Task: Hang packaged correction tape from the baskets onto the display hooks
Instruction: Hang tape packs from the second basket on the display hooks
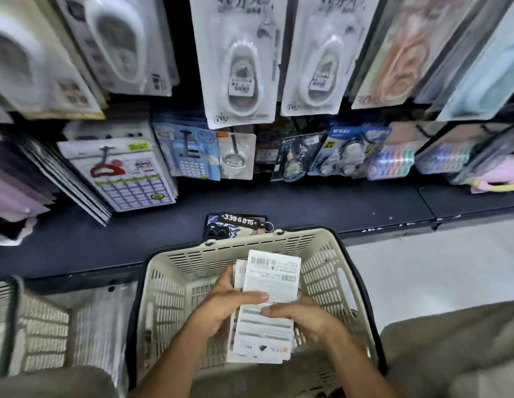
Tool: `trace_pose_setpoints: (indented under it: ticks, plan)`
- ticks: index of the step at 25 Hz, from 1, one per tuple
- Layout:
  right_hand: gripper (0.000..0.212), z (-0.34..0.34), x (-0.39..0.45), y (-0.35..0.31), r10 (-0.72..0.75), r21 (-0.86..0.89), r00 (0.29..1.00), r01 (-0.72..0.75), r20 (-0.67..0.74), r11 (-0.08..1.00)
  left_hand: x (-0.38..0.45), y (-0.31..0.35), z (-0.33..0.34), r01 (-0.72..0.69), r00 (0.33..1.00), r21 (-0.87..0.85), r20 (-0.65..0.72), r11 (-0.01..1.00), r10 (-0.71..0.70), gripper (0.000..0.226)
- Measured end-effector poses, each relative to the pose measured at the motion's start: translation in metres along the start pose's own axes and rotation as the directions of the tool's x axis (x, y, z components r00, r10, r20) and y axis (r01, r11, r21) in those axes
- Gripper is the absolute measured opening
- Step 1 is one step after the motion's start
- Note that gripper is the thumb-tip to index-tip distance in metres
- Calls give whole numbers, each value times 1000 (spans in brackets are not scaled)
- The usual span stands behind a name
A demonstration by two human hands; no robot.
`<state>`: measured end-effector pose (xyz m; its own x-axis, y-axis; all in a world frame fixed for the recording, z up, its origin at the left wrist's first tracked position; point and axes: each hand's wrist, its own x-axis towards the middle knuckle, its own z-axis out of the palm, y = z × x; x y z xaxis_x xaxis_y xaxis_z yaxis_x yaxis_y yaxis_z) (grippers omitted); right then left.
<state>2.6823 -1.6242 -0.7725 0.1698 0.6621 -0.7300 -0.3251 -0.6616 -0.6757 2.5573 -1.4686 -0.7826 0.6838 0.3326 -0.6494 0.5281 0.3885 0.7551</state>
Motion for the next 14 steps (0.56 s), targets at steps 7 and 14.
trace_pose_setpoints:
  ticks: [7,14]
  plan:
    - [69,-55,-113,-124,-247,259,964,214,101,942,-96,194,12,-796,487,474,132,377,863,58]
    - [70,-8,-172,-188,-622,304,778,573,88,761,-175,242,14,-396,1,674,679,-623,734,62]
